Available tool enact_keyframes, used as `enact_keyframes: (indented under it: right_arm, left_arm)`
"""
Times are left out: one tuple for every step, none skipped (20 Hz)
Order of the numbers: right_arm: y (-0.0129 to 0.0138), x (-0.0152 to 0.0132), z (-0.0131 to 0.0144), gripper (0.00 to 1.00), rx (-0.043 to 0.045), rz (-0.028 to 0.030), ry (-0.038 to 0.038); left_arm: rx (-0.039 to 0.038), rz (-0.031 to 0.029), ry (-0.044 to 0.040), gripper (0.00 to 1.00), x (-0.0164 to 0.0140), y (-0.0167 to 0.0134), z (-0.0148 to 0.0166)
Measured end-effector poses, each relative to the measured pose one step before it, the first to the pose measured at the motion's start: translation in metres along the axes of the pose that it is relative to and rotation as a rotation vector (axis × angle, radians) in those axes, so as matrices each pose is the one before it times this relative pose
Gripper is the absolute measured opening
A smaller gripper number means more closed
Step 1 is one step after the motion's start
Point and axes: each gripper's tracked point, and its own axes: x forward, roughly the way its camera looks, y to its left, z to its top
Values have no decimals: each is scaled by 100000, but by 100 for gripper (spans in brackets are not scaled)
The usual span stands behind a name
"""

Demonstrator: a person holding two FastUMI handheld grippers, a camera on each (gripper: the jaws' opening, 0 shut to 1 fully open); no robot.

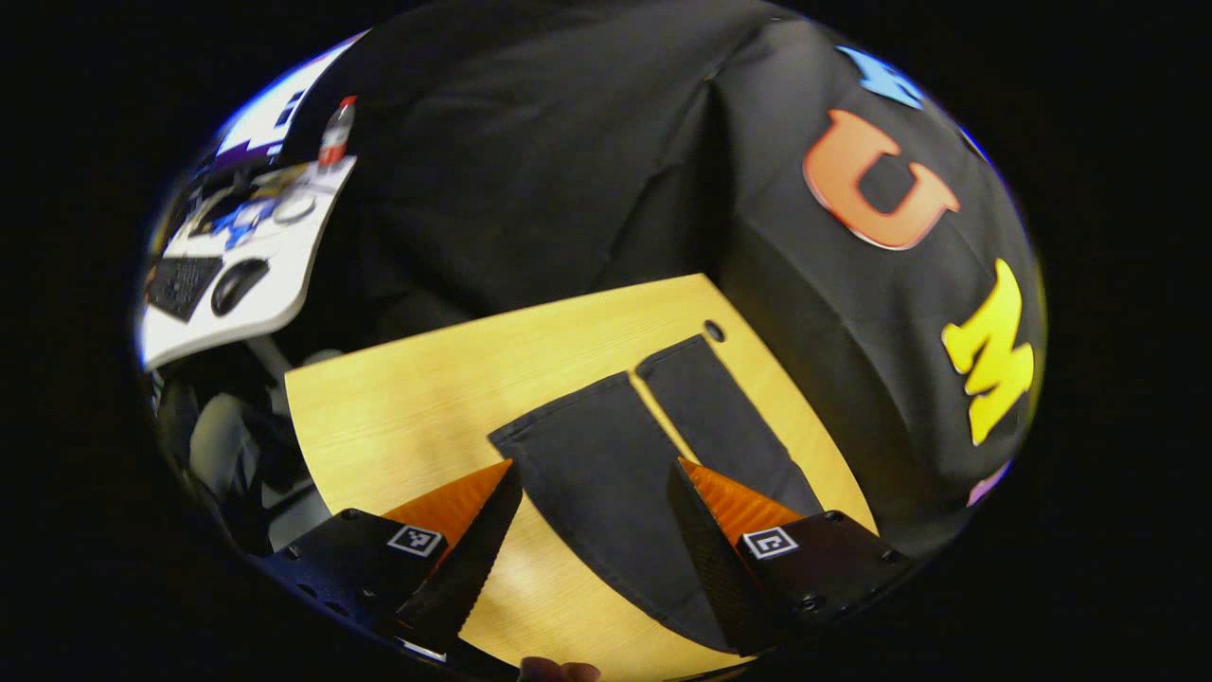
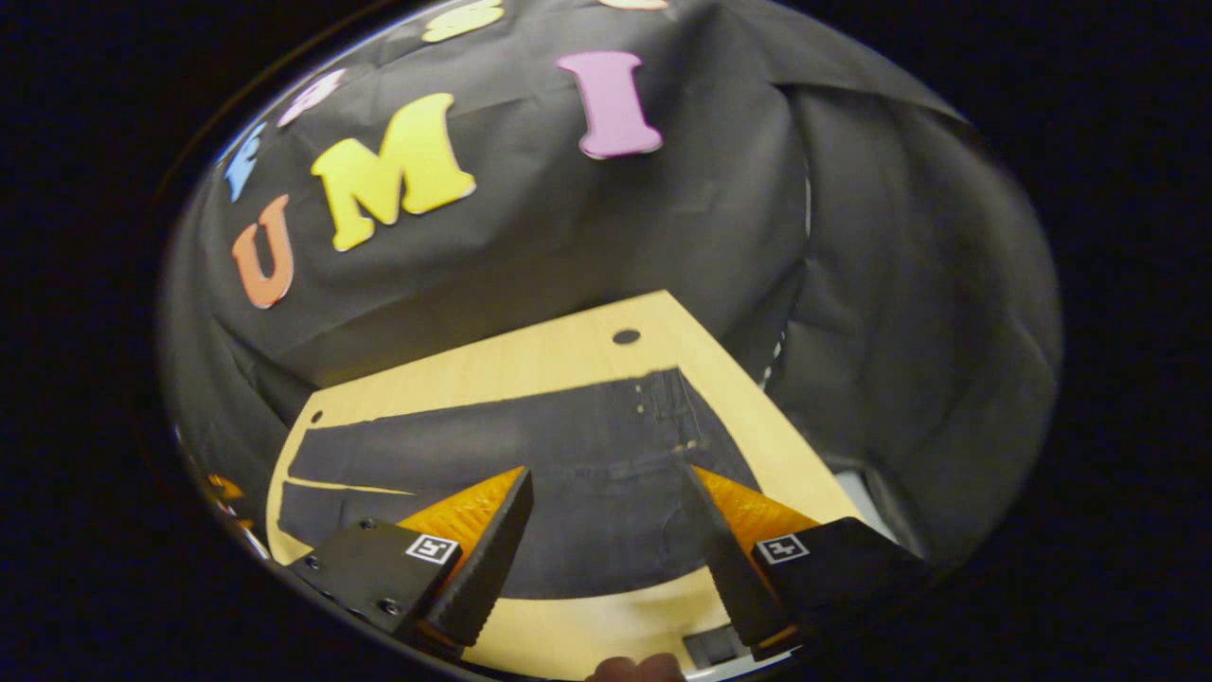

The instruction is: Grasp the waist and the cuffs of the jeans and fold them to make the two legs overlap; first hold the waist and fold one-third of the jeans toward the cuffs, then hold the cuffs and fold the remaining one-third in the same direction to finish folding.

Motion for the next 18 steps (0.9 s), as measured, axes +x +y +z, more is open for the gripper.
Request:
enact_keyframes:
  right_arm:
    - [-1146,508,-1021,97,6214,-3407,3722]
    - [-1063,341,-672,99,5053,-3190,2724]
    - [-997,233,-486,100,5288,-2681,2948]
    - [-655,319,-320,100,5374,-1663,2494]
    - [-288,247,-564,99,4840,-2481,2084]
    - [-383,209,-267,98,3599,-1671,1966]
    - [-264,-87,-63,98,2667,-1786,1218]
    - [-259,244,-36,98,1839,-1257,1247]
    - [-457,695,-20,98,1354,-867,948]
    - [-327,372,-34,98,238,-1024,886]
    - [-130,114,16,98,-374,-960,444]
    - [-147,380,-22,98,-620,-937,1097]
    - [-157,302,-264,98,-562,-796,1315]
    - [-283,309,-78,98,-288,-1010,1837]
    - [-281,558,-151,98,910,-868,1592]
    - [-221,604,-31,98,2417,-682,1832]
    - [-296,406,61,98,3053,-421,1638]
    - [-410,371,186,98,2576,-1118,1006]
  left_arm:
    - [-5982,1921,5033,99,1516,1070,-3]
    - [-5544,449,4391,99,1355,599,-76]
    - [-5175,554,4893,99,1100,519,-266]
    - [-4388,560,4302,99,670,275,66]
    - [-3077,887,3247,99,540,-11,112]
    - [-1607,692,1935,99,650,288,152]
    - [-199,712,977,99,455,-34,449]
    - [1052,1660,590,99,575,79,328]
    - [1249,2062,578,99,500,215,238]
    - [-59,1675,1382,100,459,7,23]
    - [-590,1425,1099,99,374,52,-25]
    - [-385,1075,1182,99,312,39,-147]
    - [-269,1845,1105,99,131,82,-94]
    - [157,234,-788,99,164,-239,269]
    - [964,494,-860,99,215,-454,247]
    - [129,715,-367,99,169,-184,205]
    - [-1025,-127,299,99,242,-440,-96]
    - [-564,1688,118,100,134,-102,-7]
